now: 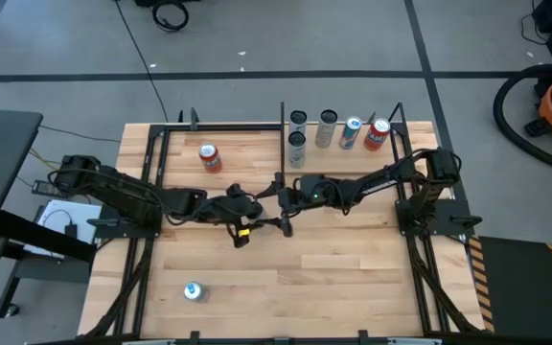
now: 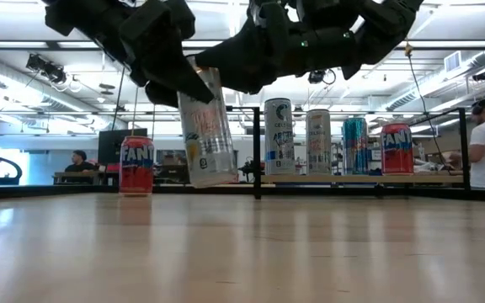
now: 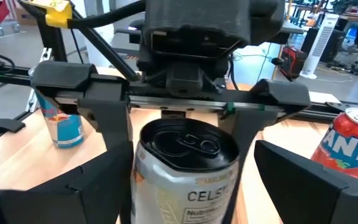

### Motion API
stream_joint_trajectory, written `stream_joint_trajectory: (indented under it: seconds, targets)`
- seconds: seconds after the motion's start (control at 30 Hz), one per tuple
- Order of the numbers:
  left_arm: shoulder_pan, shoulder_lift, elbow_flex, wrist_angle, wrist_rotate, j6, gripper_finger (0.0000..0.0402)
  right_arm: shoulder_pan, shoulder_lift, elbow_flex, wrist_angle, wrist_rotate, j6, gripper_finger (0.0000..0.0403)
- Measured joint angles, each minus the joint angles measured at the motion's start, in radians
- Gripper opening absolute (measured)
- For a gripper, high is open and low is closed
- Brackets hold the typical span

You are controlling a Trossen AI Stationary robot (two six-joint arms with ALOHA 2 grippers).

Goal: Place canned beverage on shelf
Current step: Put the white yellow soda can on the shelf aligned with the other yellow white soda can

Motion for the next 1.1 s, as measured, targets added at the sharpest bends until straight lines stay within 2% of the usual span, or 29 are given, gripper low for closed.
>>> stream_joint_trajectory:
  seconds: [0.33,0.63,0.9,1.1]
  targets:
    - [0.001,0.0,0.0,0.056,0.0,0.037,0.0277,0.0,0.0,0.0,0.007,-0.016,0.017,0.0335]
    - [0.0,0.0,0.0,0.069,0.0,0.032,0.0277,0.0,-0.001,0.0,0.007,-0.058,0.063,0.0254]
    - [0.001,0.0,0.0,0.079,0.022,0.04,0.0279,0.001,-0.002,-0.001,0.007,-0.061,0.083,0.0253]
    - [0.001,-0.001,0.001,0.097,0.036,0.066,0.0307,0.002,-0.003,-0.001,0.009,-0.05,0.082,0.0253]
